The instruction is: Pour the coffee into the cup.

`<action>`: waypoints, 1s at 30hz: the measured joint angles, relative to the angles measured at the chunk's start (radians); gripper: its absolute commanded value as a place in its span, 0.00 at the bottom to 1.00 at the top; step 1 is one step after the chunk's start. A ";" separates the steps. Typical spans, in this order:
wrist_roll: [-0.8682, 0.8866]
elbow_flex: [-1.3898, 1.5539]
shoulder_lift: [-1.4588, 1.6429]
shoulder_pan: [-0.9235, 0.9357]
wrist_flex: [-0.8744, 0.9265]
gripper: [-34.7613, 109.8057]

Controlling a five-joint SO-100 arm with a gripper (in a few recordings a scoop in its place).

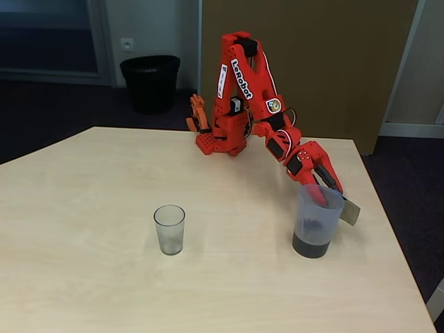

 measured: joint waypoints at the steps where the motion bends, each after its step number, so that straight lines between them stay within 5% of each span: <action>1: 0.000 -0.008 -0.008 0.000 -0.002 0.38; 30: -0.057 -0.192 -0.236 0.017 -0.091 0.39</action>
